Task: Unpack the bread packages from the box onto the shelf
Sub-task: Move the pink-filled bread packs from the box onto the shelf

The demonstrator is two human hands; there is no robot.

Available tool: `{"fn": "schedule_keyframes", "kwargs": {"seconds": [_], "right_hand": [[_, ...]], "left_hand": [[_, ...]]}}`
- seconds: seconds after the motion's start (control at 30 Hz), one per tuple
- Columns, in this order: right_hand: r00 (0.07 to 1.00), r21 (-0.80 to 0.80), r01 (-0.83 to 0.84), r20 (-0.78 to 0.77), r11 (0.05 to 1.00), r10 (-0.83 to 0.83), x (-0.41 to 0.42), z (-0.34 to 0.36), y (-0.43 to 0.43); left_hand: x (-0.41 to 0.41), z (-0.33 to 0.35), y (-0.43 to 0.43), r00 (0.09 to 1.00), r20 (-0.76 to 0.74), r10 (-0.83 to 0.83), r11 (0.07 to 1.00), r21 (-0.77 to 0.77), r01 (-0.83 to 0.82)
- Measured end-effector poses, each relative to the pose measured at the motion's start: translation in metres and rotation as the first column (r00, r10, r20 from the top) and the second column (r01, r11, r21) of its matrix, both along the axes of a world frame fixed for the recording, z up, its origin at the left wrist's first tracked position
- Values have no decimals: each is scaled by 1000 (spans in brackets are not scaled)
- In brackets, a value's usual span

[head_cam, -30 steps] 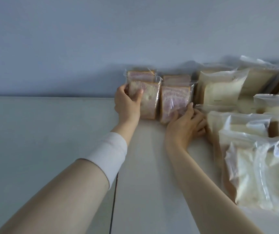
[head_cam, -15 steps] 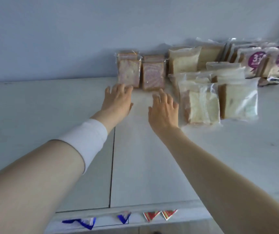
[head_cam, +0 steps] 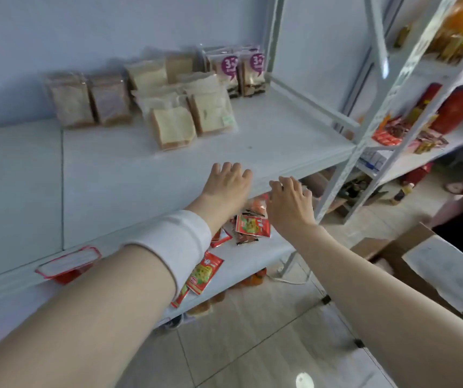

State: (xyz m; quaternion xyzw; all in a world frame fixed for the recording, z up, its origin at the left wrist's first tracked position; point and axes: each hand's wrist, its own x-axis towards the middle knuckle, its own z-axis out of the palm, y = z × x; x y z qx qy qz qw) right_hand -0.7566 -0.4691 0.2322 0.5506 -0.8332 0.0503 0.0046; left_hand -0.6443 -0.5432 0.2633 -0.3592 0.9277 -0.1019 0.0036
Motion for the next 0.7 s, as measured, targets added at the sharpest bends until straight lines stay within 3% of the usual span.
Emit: {"fn": "schedule_keyframes", "kwargs": {"seconds": [0.17,0.37,0.57,0.7], "right_hand": [[969,114,245,13,963,-248,-140,-41,133],[828,279,523,56,805,-557,-253,-108,260],[682,372,647,108,665,-723,-350,-173,292],[616,468,661,109,587,-780,-403,-222,279]], "left_hand": [[-158,-45,92,978,60,-201,977,79,196],[-305,-119,180,878,165,-449,881,245,404],[-432,-199,190,801,178,-571,789,389,476],[-507,-249,166,781,206,-589,744,516,425]]}}
